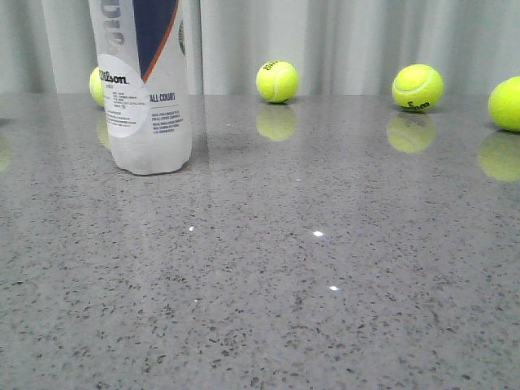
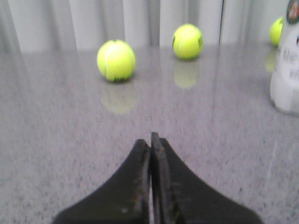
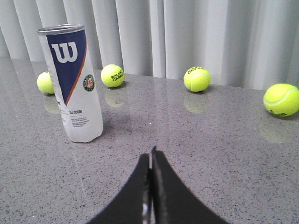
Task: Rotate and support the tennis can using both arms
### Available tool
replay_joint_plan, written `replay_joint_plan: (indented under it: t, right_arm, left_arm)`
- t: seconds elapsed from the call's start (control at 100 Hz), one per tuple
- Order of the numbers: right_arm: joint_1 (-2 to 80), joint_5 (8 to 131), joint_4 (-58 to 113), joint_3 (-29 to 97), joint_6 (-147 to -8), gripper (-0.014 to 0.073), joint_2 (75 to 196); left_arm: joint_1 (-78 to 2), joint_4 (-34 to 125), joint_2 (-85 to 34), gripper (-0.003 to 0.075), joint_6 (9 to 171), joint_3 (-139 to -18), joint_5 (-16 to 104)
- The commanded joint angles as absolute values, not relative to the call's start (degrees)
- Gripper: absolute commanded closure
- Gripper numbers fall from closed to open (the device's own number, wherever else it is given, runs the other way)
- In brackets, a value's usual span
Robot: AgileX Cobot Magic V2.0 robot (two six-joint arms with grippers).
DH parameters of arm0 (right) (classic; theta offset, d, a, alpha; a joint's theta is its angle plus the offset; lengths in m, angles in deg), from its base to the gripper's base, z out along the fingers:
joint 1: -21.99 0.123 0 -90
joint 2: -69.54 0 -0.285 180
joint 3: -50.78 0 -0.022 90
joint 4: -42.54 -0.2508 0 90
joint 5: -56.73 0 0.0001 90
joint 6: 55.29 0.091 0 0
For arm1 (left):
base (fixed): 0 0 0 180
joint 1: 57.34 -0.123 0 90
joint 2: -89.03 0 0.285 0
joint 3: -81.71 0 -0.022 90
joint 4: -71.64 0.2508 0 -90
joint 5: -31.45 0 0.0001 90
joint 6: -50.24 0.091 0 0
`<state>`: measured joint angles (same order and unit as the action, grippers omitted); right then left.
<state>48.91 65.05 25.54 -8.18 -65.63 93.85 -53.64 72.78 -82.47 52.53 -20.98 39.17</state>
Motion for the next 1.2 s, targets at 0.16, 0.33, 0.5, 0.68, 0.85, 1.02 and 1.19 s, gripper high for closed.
replay_joint_plan:
  t: [0.16,0.33,0.5,0.68,0.85,1.02,1.19]
  right_arm:
    - [48.9,60.9,25.2,-6.5,-65.7,0.0655,94.4]
    - [48.9,60.9,25.2,-6.5,-65.7,0.0655,94.4]
    - [48.9,60.9,25.2,-6.5,-65.7,0.0655,94.4]
    - [48.9,60.9,25.2,-6.5,-65.7,0.0655,94.4]
    - [48.9,60.9,25.5,-6.5,-65.8,0.0655,94.4]
    - [48.8,60.4,26.2,-6.9,-66.1,0.0655,94.4]
    - [43.9,53.5,29.6,-11.0,-65.8,0.0655,94.4]
  left_arm:
    - [-54.0,71.6,-85.4,0.0739,51.9,-18.5,36.5]
    - [-53.5,71.6,-85.4,0.0739,51.9,-18.5,36.4]
    - [-53.5,71.6,-85.4,0.0739,51.9,-18.5,36.4]
    - [-53.5,71.6,-85.4,0.0739,51.9,-18.5,36.4]
    - [-53.5,71.6,-85.4,0.0739,51.9,-18.5,36.4]
    - [-53.5,71.6,-85.4,0.0739,51.9,-18.5,36.4]
    - [-53.5,71.6,-85.4,0.0739,51.9,-18.5,36.4]
